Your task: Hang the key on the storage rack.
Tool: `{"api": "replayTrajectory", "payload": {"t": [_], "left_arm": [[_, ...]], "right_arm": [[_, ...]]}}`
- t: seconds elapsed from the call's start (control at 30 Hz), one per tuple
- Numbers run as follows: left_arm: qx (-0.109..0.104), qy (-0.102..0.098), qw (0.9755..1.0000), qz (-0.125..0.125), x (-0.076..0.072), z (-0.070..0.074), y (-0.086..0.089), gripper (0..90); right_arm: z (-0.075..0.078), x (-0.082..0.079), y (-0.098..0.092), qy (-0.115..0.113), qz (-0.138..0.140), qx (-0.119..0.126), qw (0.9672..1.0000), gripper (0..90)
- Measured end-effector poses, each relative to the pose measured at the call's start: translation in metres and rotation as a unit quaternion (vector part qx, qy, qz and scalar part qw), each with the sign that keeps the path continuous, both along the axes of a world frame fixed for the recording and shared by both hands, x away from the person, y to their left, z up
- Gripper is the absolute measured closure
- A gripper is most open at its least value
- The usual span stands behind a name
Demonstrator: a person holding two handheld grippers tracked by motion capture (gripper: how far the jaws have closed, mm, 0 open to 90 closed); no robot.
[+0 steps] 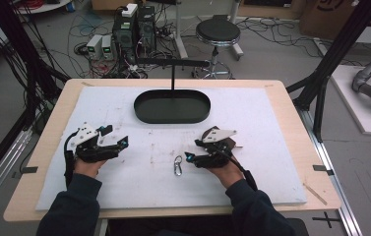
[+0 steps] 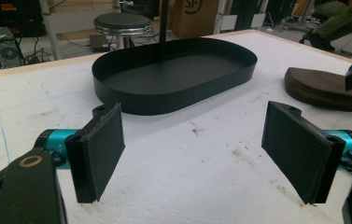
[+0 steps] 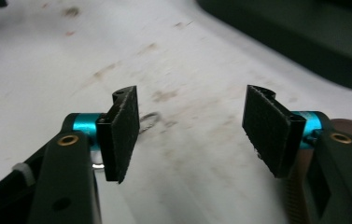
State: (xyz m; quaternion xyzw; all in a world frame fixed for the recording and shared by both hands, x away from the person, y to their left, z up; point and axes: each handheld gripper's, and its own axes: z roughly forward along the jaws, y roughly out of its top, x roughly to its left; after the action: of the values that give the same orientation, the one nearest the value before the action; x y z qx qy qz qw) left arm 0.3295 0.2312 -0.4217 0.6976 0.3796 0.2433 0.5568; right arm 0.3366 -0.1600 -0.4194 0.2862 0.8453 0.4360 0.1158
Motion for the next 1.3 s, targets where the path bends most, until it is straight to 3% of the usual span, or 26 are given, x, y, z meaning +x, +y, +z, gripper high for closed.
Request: {"api": "replayTrajectory", "payload": {"t": [0.07, 0.37, 0.83, 1.1, 1.17, 1.3], "left_arm": [[0.001, 0.002, 1.0000, -0.001, 0.000, 0.000, 0.000, 21.0], [0.001, 0.002, 1.0000, -0.002, 0.000, 0.000, 0.000, 21.2], [0.004, 0.005, 1.0000, -0.001, 0.000, -0.001, 0.003, 21.4], [0.004, 0.007, 1.0000, -0.001, 0.000, -0.001, 0.003, 21.5], [0.003, 0.007, 1.0000, -0.001, 0.000, -0.001, 0.003, 21.6], [0.002, 0.008, 1.0000, -0.001, 0.000, -0.001, 0.003, 21.7]], "right_arm": [[-0.008, -0.003, 0.014, 0.020, 0.016, -0.019, 0.9995, 40.0], [-0.023, -0.002, 0.035, 0.059, 0.029, -0.041, 0.9970, 44.7], [-0.024, -0.001, 0.036, 0.058, 0.040, -0.059, 0.9958, 68.9], [-0.023, -0.001, 0.036, 0.050, 0.046, -0.067, 0.9954, 76.8], [-0.022, -0.001, 0.035, 0.047, 0.048, -0.071, 0.9952, 83.1], [-0.021, -0.001, 0.035, 0.042, 0.053, -0.075, 0.9949, 84.8]]}}
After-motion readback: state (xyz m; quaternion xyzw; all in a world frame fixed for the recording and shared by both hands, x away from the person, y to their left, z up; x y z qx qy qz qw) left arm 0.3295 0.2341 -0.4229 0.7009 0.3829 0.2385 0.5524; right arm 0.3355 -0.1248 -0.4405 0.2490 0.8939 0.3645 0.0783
